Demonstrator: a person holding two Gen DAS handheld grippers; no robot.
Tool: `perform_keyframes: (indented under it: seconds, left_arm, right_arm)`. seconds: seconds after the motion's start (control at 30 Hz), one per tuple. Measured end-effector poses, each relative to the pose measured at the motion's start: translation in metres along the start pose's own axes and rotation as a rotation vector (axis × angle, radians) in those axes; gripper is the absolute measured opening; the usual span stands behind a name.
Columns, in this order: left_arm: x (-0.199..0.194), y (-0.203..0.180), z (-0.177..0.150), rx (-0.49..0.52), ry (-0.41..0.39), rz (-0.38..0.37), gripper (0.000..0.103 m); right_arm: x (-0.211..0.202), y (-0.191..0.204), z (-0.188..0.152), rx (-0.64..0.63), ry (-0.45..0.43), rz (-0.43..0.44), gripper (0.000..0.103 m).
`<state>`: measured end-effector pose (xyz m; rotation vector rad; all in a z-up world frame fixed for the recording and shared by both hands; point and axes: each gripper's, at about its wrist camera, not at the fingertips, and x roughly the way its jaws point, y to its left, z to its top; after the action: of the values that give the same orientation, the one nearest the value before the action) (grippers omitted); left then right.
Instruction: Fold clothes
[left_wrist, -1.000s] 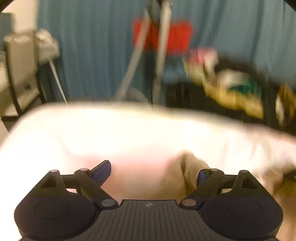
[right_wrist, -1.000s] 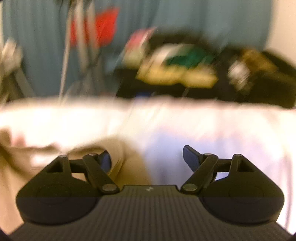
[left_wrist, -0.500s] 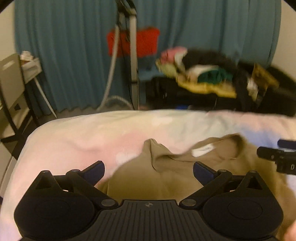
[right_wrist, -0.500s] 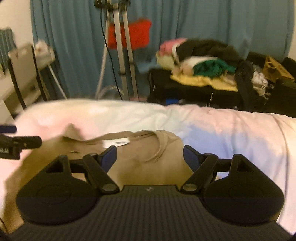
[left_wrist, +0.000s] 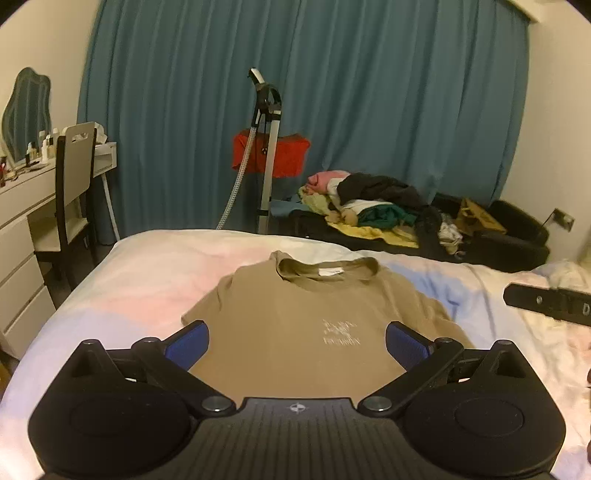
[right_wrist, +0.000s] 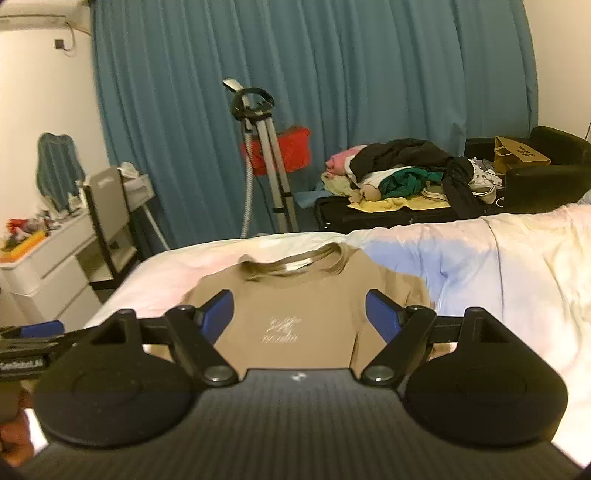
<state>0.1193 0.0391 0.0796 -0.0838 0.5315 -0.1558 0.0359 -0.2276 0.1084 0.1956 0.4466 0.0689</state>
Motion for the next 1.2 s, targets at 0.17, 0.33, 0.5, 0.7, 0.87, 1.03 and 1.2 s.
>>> perform_keyframes:
  seconds: [0.17,0.33,0.5,0.7,0.87,1.03,1.2]
  left_arm:
    - [-0.037,0.026,-0.016,-0.149,0.032,-0.033,0.103]
    - [0.009,0.074,-0.025,-0.378,0.13,-0.032,0.102]
    - [0.071,0.121,-0.035,-0.59,0.164,0.017,0.101]
    - [0.162,0.154,-0.04,-0.718,0.121,0.044,0.094]
    - [0.229,0.16,-0.039,-0.662,0.104,0.116,0.087]
    - [0.271,0.143,-0.038,-0.508,0.131,0.157,0.018]
    - [0.266,0.09,-0.029,-0.181,0.059,0.207,0.007]
  right_arm:
    - [-0.041,0.003,-0.035,0.019,-0.013,0.033,0.08]
    - [-0.034,-0.012,-0.07,0.092,-0.01,0.057,0.08]
    - [-0.005,-0.027,-0.106,0.134,0.003,0.048,0.08]
    - [0.046,-0.037,-0.124,0.11,0.013,0.015,0.08]
    - [0.079,-0.043,-0.122,0.041,-0.038,-0.013,0.08]
    - [0.108,-0.05,-0.127,0.01,-0.042,-0.006,0.08]
    - [0.122,-0.063,-0.13,0.08,0.007,0.005,0.08]
